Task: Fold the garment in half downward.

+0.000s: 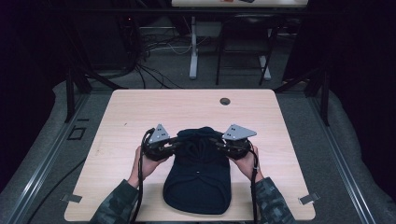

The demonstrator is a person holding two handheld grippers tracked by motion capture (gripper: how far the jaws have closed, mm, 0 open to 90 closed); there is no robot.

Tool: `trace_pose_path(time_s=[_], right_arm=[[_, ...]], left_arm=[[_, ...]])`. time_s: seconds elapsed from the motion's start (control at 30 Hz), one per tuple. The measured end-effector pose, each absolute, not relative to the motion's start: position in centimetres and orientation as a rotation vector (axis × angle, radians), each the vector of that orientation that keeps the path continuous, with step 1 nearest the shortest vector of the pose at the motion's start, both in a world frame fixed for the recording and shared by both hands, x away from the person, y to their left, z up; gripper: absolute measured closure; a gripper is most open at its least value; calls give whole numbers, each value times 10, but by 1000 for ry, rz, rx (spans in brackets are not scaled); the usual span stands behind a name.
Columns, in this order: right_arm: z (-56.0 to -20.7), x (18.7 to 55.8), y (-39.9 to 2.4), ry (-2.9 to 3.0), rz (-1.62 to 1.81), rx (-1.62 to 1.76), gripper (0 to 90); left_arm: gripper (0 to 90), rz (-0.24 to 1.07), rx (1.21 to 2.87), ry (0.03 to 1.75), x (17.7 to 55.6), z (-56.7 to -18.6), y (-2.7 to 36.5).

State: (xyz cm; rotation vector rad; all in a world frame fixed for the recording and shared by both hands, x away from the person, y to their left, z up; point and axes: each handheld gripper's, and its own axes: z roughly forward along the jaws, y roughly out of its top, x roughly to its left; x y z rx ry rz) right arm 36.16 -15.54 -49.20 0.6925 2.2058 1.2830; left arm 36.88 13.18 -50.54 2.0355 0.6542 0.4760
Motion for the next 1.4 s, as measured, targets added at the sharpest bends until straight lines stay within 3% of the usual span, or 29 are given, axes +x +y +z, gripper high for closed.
trace_pose_path(time_s=[0.13,0.27,0.53,0.7,0.8,1.1,1.4], right_arm=[[-494,366,-157,2272,1290,760,590],[-498,371,-155,2365,1255,845,563],[-492,362,-153,2237,1283,806,706],[-490,351,-148,2149,1290,685,733],[-490,347,-147,2114,1285,637,737],[-473,344,-140,1941,1261,504,743],[-491,335,-143,1977,1261,461,742]], left_arm=[[766,549,2025,641,364,-505,131],[768,591,2029,629,361,-505,131],[765,689,2002,588,353,-492,133],[725,565,1994,617,357,-490,142],[725,555,1987,617,357,-489,145],[743,839,1936,506,341,-464,139],[680,700,2064,552,340,-491,130]])
